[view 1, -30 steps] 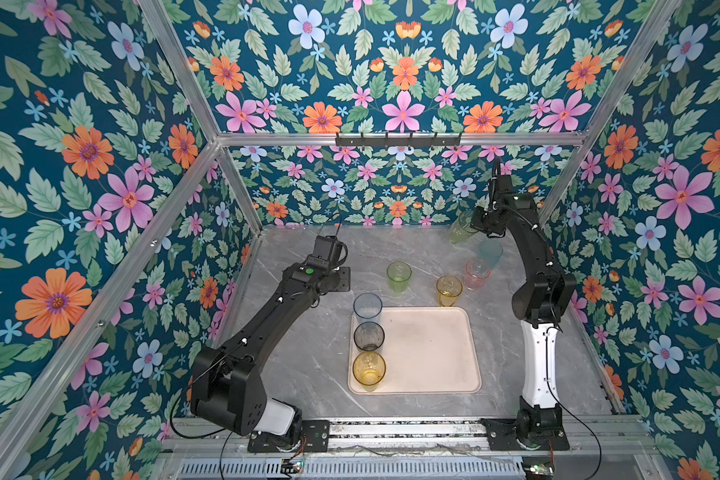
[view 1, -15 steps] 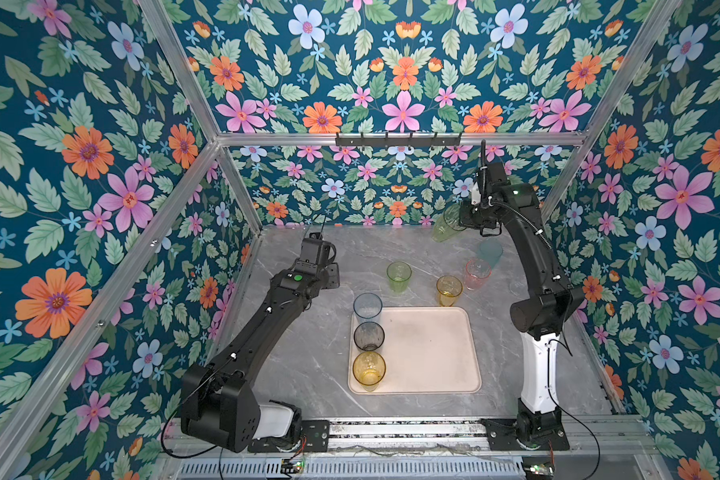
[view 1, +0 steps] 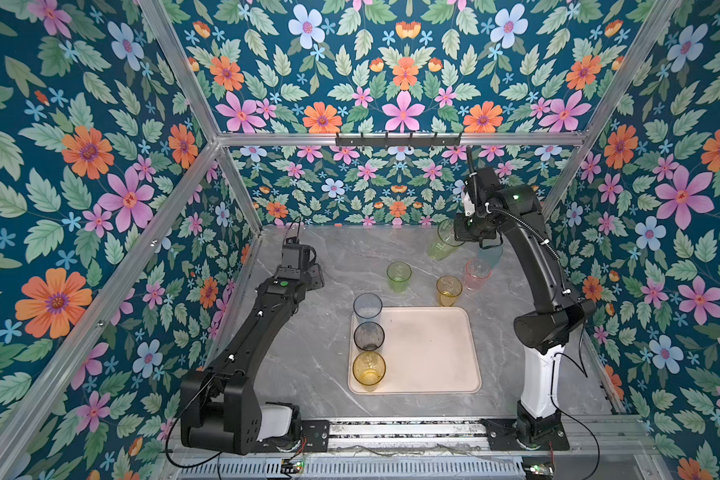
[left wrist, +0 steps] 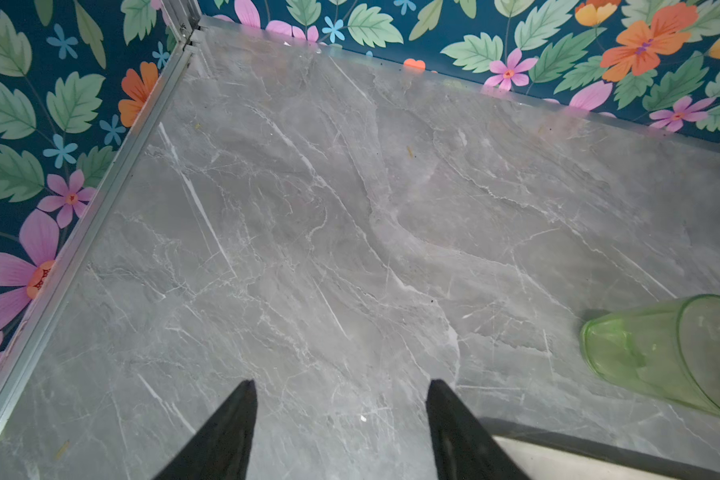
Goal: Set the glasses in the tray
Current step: 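Lift the green glass with the right gripper and swing it toward the tray, then carry the green glass over the tray and lower it beside the blue glass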
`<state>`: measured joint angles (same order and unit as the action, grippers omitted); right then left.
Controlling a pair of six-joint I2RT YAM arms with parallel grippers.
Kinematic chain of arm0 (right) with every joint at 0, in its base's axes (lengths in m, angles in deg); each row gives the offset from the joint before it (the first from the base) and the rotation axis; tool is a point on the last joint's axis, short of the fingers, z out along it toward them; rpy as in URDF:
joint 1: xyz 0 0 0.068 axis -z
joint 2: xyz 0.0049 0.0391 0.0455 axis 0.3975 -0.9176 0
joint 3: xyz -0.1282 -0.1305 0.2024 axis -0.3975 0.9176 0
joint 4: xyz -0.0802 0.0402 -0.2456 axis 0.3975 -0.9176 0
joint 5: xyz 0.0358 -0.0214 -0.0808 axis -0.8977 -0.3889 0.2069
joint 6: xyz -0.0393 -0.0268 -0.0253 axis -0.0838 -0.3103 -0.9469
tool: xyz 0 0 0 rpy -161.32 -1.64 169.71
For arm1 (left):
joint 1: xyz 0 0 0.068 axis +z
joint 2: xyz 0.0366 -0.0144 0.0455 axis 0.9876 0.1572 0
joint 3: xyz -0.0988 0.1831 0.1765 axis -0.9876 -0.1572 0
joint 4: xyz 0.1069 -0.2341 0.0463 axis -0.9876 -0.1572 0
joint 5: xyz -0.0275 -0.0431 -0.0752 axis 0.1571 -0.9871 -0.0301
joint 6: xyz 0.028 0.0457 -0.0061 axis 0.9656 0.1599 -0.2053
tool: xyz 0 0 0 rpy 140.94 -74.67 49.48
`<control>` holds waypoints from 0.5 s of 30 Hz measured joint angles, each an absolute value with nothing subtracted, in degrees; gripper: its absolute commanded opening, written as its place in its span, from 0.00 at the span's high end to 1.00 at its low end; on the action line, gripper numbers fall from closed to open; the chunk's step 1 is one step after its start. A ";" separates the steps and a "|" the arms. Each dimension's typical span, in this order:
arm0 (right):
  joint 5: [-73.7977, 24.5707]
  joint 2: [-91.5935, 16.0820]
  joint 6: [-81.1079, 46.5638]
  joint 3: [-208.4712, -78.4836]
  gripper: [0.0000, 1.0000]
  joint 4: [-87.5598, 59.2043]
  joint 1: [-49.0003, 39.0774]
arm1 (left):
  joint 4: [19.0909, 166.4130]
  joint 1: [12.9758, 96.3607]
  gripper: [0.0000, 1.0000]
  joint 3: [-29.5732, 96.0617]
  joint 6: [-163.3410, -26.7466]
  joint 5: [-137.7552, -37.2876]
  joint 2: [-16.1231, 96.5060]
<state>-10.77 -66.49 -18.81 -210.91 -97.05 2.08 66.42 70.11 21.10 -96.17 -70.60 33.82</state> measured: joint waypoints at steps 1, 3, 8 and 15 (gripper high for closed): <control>-10.75 -66.00 -18.79 -209.77 1.00 -97.40 1.38 | 66.64 70.24 0.31 20.81 -96.33 -70.58 33.55; -10.16 -64.54 -18.59 -206.49 1.00 -97.48 -0.24 | 66.71 70.46 0.30 20.38 -96.37 -70.60 33.12; -8.45 -60.30 -17.08 -197.27 1.00 -96.46 -4.26 | 67.01 70.46 0.30 19.83 -96.39 -70.75 32.37; -7.93 -55.93 -13.72 -185.97 1.00 -92.72 -9.00 | 67.06 70.50 0.29 19.70 -96.41 -70.75 32.00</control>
<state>-7.93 -55.93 -13.72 -185.97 -92.72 -9.00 67.06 70.50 19.70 -96.41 -70.75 32.00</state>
